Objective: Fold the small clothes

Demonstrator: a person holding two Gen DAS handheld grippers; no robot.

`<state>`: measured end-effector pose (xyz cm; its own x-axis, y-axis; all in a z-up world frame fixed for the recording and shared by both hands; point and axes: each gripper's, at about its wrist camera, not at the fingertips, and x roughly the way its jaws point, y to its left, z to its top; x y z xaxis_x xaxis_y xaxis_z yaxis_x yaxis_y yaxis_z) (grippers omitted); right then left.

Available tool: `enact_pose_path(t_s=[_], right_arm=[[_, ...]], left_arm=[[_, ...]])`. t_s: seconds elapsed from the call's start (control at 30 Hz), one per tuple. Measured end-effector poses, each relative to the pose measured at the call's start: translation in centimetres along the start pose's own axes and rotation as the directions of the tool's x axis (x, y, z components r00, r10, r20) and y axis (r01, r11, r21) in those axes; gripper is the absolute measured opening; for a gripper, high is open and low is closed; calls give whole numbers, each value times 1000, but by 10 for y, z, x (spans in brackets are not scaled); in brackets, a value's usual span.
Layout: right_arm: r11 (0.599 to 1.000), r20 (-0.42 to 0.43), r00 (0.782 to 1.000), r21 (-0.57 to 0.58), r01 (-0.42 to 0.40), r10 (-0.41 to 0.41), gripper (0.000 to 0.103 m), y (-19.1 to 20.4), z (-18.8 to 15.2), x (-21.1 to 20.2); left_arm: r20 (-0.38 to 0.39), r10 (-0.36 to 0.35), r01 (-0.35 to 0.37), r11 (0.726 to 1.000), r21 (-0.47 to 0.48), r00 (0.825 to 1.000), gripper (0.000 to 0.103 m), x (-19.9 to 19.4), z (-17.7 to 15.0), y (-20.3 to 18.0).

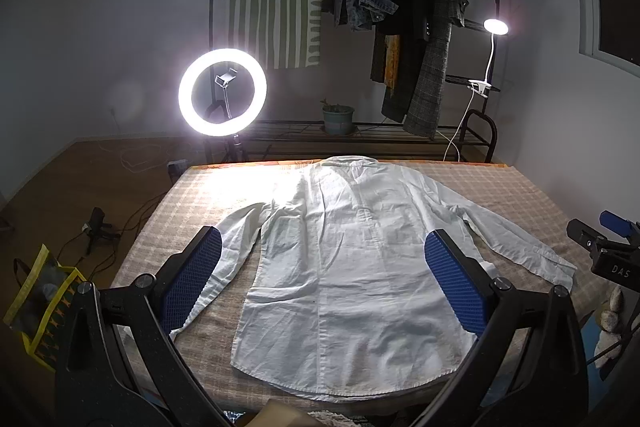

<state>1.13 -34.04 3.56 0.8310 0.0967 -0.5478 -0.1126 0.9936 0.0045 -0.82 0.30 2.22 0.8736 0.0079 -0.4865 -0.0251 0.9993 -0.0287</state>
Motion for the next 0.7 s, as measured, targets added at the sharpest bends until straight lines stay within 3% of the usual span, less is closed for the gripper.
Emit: enact_pose_path(t_s=[0.7], right_arm=[[1000,-7,1000,-3,-5,5,103,4,-3,3]], left_arm=[[1,-1,1,1000,-2,1000,103,0,-2,1]])
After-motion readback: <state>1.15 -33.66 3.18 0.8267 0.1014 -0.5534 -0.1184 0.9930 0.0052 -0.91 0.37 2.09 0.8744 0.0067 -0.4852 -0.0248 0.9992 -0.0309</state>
